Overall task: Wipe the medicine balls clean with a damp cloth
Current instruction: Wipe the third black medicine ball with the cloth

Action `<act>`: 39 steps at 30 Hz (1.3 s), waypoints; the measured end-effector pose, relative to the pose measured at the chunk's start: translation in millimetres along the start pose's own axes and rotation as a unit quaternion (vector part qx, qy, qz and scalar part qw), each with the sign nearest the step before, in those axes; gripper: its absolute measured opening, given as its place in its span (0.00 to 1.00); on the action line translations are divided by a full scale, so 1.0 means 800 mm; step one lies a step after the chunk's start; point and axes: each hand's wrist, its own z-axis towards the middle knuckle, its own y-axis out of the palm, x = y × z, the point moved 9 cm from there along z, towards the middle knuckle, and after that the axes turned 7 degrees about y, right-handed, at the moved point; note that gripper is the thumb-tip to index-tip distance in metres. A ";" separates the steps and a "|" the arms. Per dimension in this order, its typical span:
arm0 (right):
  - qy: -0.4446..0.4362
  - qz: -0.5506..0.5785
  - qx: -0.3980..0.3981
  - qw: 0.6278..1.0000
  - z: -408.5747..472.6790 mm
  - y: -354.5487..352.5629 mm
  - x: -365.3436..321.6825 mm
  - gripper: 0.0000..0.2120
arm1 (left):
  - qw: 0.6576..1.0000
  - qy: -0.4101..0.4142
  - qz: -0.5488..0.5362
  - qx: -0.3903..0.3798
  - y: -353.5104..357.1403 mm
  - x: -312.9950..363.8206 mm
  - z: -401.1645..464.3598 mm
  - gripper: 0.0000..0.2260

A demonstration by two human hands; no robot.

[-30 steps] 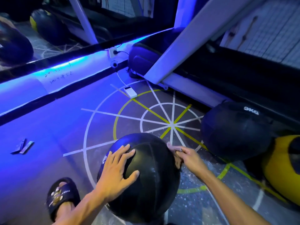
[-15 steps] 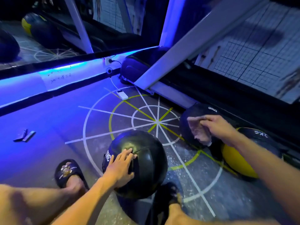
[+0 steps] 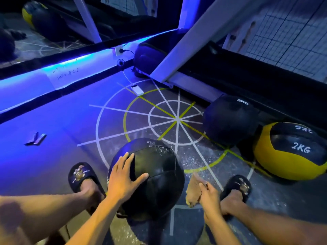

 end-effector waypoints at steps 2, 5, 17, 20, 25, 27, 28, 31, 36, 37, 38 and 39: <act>-0.005 0.017 0.025 1.000 0.004 0.006 0.003 0.14 | 1.000 0.003 0.001 0.013 0.001 0.003 -0.003 0.50; -0.117 0.023 0.058 0.991 -0.023 0.026 -0.042 0.13 | 0.999 0.016 0.006 0.030 0.007 0.007 -0.009 0.48; -0.304 -0.173 0.019 0.937 0.000 0.102 -0.087 0.19 | 0.999 0.026 0.013 0.043 0.033 0.015 -0.020 0.42; -0.331 -0.236 -0.036 0.913 -0.023 0.137 -0.093 0.19 | 0.998 0.036 0.003 0.054 0.036 0.021 -0.023 0.41; -0.434 -0.188 -0.131 0.871 -0.029 0.135 -0.122 0.20 | 0.998 0.045 0.008 0.054 0.039 0.025 -0.030 0.41; -0.257 -0.195 -0.021 0.946 0.026 0.107 -0.111 0.21 | 0.997 0.044 0.017 0.058 0.039 0.027 -0.035 0.40; -0.244 -0.228 -0.011 0.943 0.025 0.112 -0.107 0.20 | 0.997 0.047 0.021 0.058 0.040 0.030 -0.037 0.40; -0.452 -0.256 -0.149 0.841 -0.069 0.167 -0.112 0.23 | 0.997 0.053 0.015 0.056 0.041 0.028 -0.039 0.41; -0.326 -0.223 -0.067 0.916 0.020 0.119 -0.130 0.21 | 0.994 0.092 0.042 0.044 0.042 0.049 -0.039 0.39; -0.276 -0.220 -0.059 0.934 0.040 0.108 -0.120 0.20 | 0.993 0.097 0.037 0.050 0.038 0.055 -0.037 0.36; -0.252 -0.211 -0.069 0.942 0.050 0.105 -0.110 0.20 | 0.993 0.099 0.018 0.065 0.031 0.060 -0.032 0.32; -0.246 -0.207 -0.078 0.944 0.055 0.101 -0.099 0.20 | 0.992 0.094 -0.004 0.083 0.024 0.059 -0.025 0.29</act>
